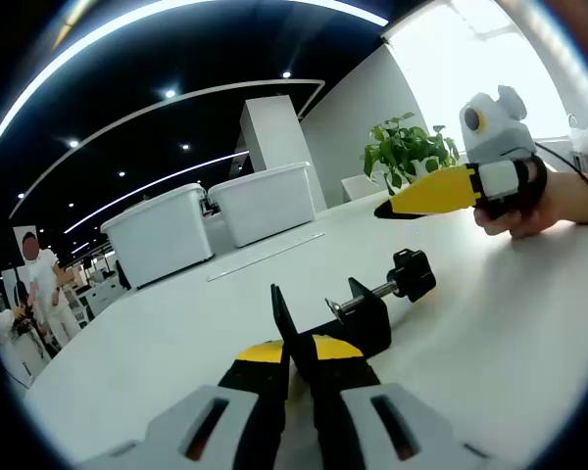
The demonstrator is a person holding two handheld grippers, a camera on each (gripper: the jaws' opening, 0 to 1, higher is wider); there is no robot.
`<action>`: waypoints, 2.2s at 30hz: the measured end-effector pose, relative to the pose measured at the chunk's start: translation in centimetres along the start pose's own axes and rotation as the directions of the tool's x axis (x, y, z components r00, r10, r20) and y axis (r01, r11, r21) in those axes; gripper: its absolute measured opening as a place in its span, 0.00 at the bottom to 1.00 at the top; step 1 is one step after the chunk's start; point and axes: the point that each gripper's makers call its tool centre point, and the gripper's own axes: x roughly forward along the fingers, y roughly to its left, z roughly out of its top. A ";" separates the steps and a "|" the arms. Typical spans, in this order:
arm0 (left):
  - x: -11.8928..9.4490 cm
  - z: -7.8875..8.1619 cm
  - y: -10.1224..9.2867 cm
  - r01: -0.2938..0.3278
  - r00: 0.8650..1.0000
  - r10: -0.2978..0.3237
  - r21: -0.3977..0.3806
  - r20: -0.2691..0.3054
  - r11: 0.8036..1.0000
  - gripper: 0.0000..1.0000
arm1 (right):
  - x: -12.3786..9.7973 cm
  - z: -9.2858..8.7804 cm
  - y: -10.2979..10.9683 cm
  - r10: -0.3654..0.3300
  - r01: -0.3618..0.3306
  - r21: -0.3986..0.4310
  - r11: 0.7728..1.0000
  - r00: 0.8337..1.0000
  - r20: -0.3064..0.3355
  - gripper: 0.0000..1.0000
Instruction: Clamp the fixed fixture on the desktop, loosen the retaining clip, secure it to the edge of the desk, and tighten the retaining clip.
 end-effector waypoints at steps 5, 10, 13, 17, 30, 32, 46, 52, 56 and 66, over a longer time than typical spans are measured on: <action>0.0 0.0 0.0 0.000 1.000 0.000 0.001 0.001 1.000 0.08 | 0.3 -1.1 0.6 0.008 -0.008 -0.004 1.000 0.999 -0.044 0.21; -0.1 0.0 0.0 0.000 1.000 0.000 0.001 0.001 1.000 0.08 | 0.7 -2.5 0.6 -0.003 -0.003 -0.065 0.998 0.995 -0.100 0.19; -0.1 0.0 0.0 0.000 1.000 0.000 0.001 0.000 1.000 0.08 | 0.7 -2.5 0.6 0.005 -0.012 -0.067 0.998 0.995 -0.103 0.16; -0.1 0.0 0.1 -0.001 1.000 0.001 0.001 0.000 1.000 0.08 | 0.6 -2.8 1.7 0.056 -0.069 -0.108 0.992 0.991 -0.118 0.15; -0.1 0.0 0.2 -0.001 1.000 0.001 0.000 0.000 1.000 0.08 | 0.6 -2.7 2.8 0.056 -0.083 -0.431 0.899 0.996 -0.073 0.15; -0.1 0.0 0.2 -0.002 1.000 0.002 0.000 0.000 1.000 0.08 | 0.6 -2.7 3.3 0.050 -0.077 -0.556 0.828 0.997 -0.063 0.15; 0.3 -0.2 0.9 -0.001 1.000 0.001 0.003 -0.001 1.000 0.08 | 0.8 -3.4 3.8 0.004 -0.033 -0.815 0.579 0.999 -0.038 0.17; 0.9 -0.5 1.7 0.000 1.000 0.000 0.002 -0.002 1.000 0.08 | 0.6 -2.9 2.7 -0.017 -0.013 -0.672 0.740 0.999 -0.039 0.21; 1.1 -0.6 1.9 0.000 1.000 0.000 0.002 -0.002 1.000 0.08 | 0.2 -2.5 1.8 -0.023 -0.007 -0.413 0.911 0.997 -0.067 0.21; 1.0 -0.5 1.7 0.001 1.000 -0.001 0.006 0.000 1.000 0.08 | -0.1 -1.8 0.5 0.020 -0.018 0.024 1.000 0.995 -0.095 0.17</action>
